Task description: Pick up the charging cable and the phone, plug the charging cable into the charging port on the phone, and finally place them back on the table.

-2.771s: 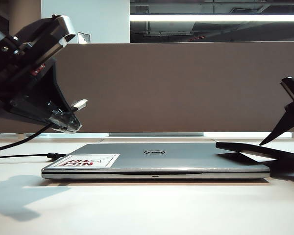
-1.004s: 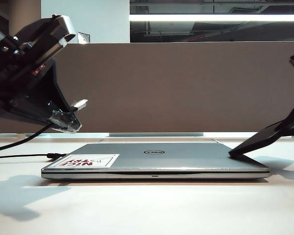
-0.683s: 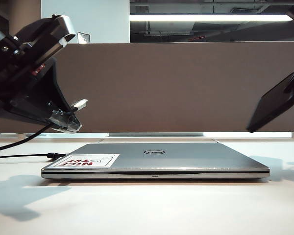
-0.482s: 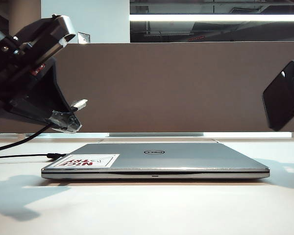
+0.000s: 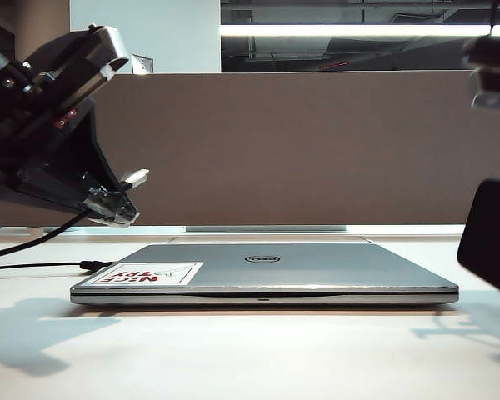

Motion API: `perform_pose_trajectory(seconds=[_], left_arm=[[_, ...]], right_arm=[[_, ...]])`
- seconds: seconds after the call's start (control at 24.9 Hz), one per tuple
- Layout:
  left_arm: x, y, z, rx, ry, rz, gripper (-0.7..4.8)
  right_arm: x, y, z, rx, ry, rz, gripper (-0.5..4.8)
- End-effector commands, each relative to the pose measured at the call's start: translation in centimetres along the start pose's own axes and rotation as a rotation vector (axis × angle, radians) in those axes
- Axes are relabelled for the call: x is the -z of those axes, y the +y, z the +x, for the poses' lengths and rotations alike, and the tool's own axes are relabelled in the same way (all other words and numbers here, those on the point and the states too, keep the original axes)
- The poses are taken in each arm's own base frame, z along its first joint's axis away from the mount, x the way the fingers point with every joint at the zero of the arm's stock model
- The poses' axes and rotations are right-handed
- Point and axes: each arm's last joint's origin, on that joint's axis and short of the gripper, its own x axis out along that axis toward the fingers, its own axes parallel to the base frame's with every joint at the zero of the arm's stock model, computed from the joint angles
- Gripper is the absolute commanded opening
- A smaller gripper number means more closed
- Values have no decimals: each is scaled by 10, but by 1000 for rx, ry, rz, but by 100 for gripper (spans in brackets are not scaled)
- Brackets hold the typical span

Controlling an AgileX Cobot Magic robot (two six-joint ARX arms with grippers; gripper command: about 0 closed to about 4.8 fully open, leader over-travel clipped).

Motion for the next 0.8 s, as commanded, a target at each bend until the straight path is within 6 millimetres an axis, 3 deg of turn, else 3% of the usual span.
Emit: perform_pose_trajectory(seconds=[0.04,0.4,0.48,0.6,0.8], left_arm=[[-2,-1,-1,8,-15,3,-6],[-2,-1,-1,8,-14,3,-6],[-2,-1,-1,8,-15,3,-6],[-2,-1,-1,8,-15,3,-6],[-2,-1,0,8,-15,3,-6]], right_arm=[[-6,2,7,10,30,-5,-5],[-18,4,35,19,153,-13,-1],[-19,5,38,20,158,-12,6],[-23,6,40,13,136,-17,57],[-27,8,43,-2,100,-23,57]])
